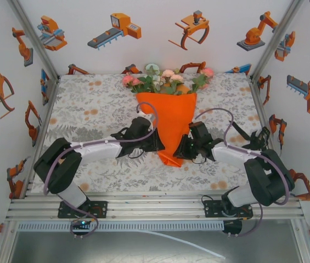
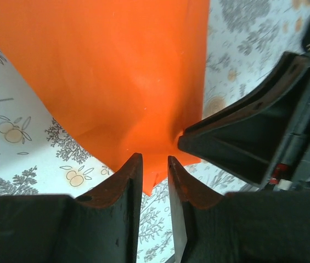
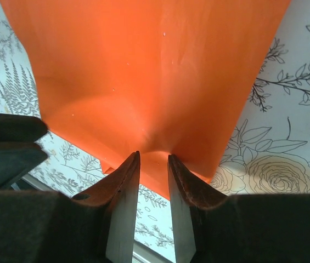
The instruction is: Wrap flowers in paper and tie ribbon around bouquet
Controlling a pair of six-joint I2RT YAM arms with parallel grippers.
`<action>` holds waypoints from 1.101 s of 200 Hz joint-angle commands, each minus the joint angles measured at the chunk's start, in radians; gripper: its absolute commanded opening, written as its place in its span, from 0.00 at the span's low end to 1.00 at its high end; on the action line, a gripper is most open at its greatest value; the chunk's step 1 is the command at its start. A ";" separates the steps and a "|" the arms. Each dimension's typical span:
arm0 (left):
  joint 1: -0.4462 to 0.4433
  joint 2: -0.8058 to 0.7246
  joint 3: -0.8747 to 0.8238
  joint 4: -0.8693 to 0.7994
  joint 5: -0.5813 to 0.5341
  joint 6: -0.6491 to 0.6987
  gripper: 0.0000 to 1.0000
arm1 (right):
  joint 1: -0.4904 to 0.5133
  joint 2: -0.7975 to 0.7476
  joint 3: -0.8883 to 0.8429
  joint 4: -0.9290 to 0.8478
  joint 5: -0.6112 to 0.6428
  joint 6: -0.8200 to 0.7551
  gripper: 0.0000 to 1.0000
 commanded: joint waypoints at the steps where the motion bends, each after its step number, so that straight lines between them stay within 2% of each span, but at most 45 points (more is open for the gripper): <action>1: -0.010 0.060 -0.006 -0.018 0.020 0.007 0.26 | 0.007 -0.014 -0.013 0.007 0.008 0.007 0.30; 38: -0.012 0.108 -0.101 0.054 0.021 -0.043 0.23 | 0.004 -0.035 0.008 -0.006 0.007 0.008 0.30; 84: -0.014 0.068 -0.091 0.044 -0.004 -0.027 0.24 | -0.048 0.023 0.062 0.023 -0.034 0.017 0.29; 113: -0.014 0.022 -0.086 0.038 -0.013 -0.025 0.31 | -0.144 0.078 0.129 0.102 -0.063 0.036 0.29; 137: -0.014 -0.034 -0.063 -0.002 -0.035 -0.011 0.39 | -0.187 0.118 0.249 0.020 -0.121 -0.001 0.31; 172: -0.014 -0.136 -0.025 -0.084 -0.098 0.037 0.50 | -0.257 0.019 0.321 -0.151 0.005 -0.138 0.46; 220: -0.014 -0.267 -0.002 -0.134 -0.133 0.107 0.56 | -0.454 -0.074 0.417 -0.340 0.162 -0.356 0.54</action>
